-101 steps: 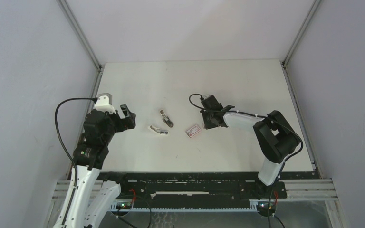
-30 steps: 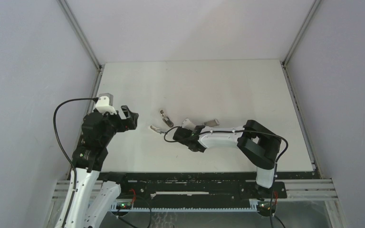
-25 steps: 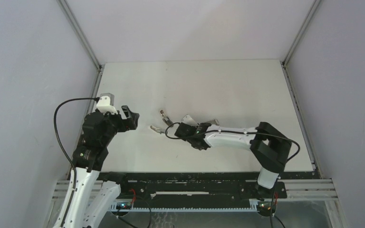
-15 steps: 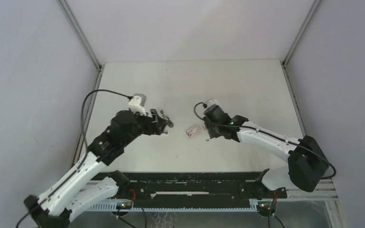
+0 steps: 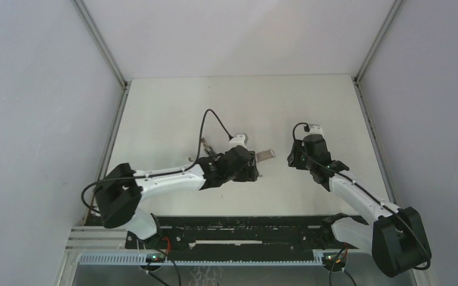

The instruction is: Load the staples into the stapler

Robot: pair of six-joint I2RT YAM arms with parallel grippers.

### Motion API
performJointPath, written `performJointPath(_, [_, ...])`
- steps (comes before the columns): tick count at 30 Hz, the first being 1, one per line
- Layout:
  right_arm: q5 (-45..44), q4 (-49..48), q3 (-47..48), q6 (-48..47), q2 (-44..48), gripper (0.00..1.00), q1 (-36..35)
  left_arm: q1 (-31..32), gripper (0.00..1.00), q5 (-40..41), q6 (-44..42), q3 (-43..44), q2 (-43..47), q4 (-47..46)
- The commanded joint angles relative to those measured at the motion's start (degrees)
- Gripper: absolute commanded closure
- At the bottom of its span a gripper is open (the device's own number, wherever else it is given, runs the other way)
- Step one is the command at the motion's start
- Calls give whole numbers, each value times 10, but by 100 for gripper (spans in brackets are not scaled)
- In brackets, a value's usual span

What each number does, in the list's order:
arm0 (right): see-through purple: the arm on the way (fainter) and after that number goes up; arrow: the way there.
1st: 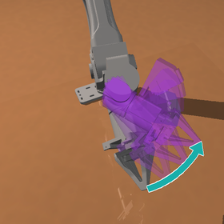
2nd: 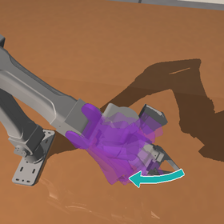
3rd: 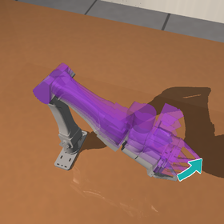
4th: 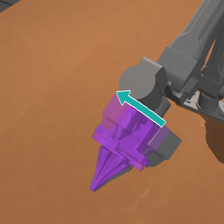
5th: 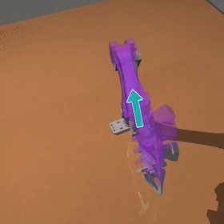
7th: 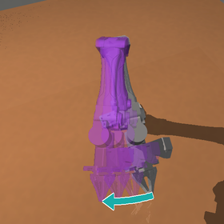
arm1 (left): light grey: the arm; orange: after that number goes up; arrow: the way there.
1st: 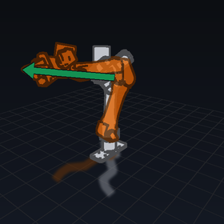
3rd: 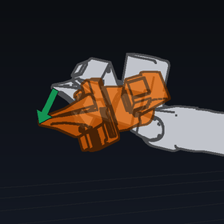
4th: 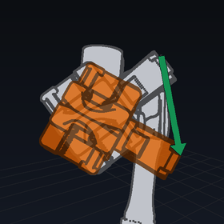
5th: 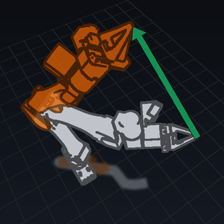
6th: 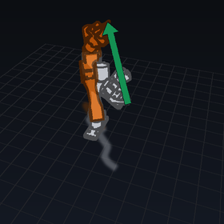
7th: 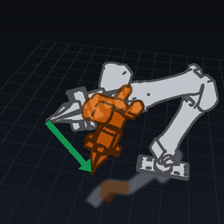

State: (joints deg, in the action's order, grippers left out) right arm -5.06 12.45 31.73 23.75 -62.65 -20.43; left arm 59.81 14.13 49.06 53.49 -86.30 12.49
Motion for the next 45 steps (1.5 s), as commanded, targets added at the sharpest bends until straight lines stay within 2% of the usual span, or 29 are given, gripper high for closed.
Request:
performJointPath(1, [0, -58, -19, 39, 26, 58, 13, 12, 36, 29, 56, 82, -61, -28])
performJointPath(7, [-26, -74, -38, 49, 59, 58, 14, 19, 41, 43, 67, 160, -168, 25])
performJointPath(13, [-34, -75, -44, 48, 71, 58, 14, 25, 44, 61, 69, 212, -224, 72])
performJointPath(25, [-21, -74, -43, 50, 71, 58, 14, 25, 55, 90, 61, 259, -272, 125])
performJointPath(43, [-20, -73, -43, 48, 70, 59, 14, 25, 71, 83, 60, 263, -293, 131])
performJointPath(45, [-21, -73, -43, 48, 71, 59, 14, 25, 77, 84, 59, 261, -290, 131])
